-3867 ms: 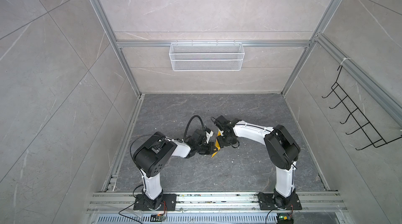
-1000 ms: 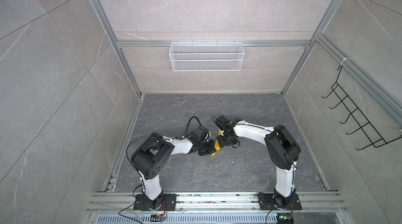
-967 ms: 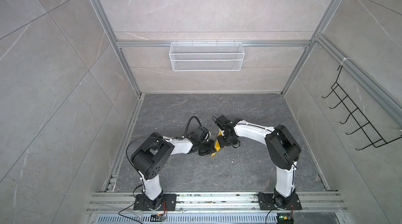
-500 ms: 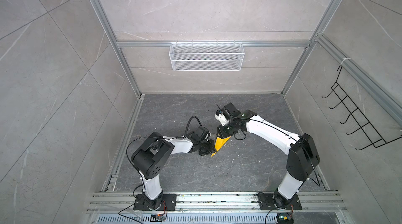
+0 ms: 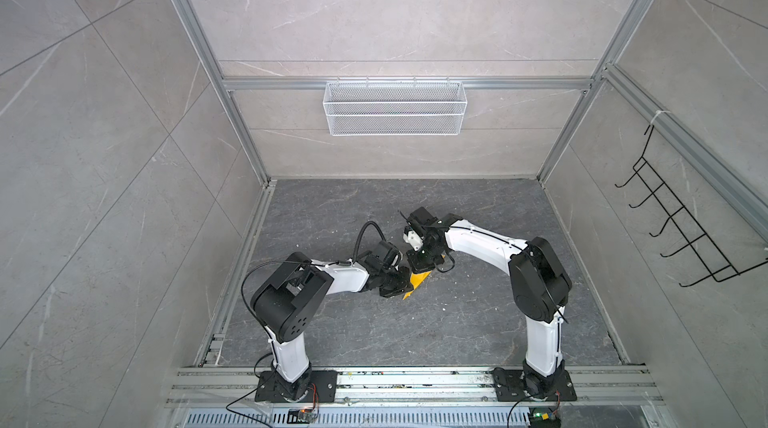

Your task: Fold a paper plane with a square sheet of paper (pick it up from the middle)

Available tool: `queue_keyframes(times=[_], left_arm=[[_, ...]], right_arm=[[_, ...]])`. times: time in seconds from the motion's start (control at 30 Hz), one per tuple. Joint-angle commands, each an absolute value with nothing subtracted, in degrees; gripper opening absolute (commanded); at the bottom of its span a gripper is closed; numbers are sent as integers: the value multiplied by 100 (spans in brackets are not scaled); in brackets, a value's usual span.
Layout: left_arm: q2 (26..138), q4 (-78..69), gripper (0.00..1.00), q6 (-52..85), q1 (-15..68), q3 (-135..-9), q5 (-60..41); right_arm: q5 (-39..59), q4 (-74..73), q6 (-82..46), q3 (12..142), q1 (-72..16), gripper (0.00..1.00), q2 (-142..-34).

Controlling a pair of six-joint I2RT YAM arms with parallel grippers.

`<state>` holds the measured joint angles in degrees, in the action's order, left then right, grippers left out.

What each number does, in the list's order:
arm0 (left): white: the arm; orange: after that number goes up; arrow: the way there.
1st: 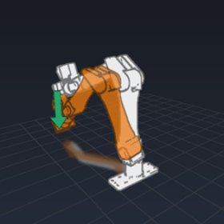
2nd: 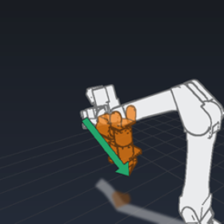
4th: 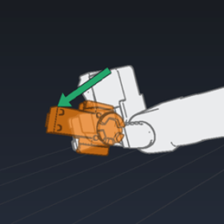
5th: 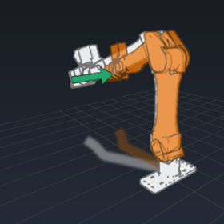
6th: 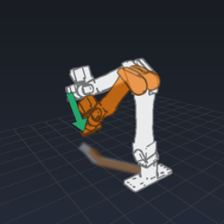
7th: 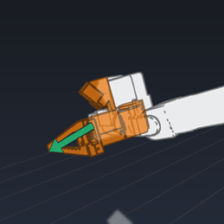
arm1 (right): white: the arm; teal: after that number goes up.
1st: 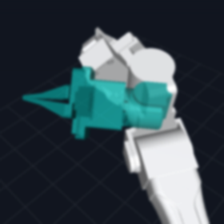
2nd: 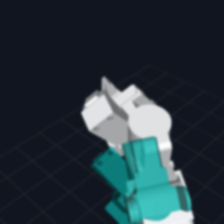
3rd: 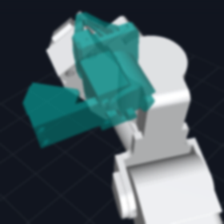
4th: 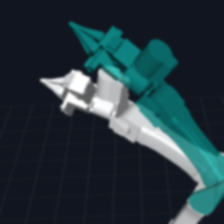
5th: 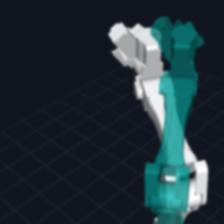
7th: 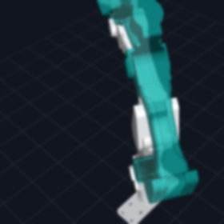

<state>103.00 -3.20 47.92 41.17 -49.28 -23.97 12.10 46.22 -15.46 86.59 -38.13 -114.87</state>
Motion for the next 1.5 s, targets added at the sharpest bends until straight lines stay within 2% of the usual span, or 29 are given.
queue_keyframes(times=[0.0, 0.4, 0.83, 0.97, 1.2, 1.47], left_arm=[[10542, 299, 0, 4746, 4140, -4893, -2073], [10573, 387, 0, 4729, 4140, -4939, -2060], [10583, 430, 0, 4730, 4140, -4915, -2043], [10574, 448, 0, 4727, 4140, -4929, -2038], [10589, 483, 0, 4703, 4140, -4965, -2030], [10611, 492, 0, 4706, 4140, -4946, -2027]], right_arm=[[818, 4941, -1689, 8851, -3805, 11, -11716], [78, 5137, -1828, 8907, -3753, 12, -12014], [-291, 5261, -1956, 8916, -3683, 12, -12148], [-160, 5253, -1933, 8918, -3700, 13, -11855], [700, 5206, -1681, 9129, -3803, 14, -11643], [183, 5250, -1854, 9387, -3773, 14, -12076]])
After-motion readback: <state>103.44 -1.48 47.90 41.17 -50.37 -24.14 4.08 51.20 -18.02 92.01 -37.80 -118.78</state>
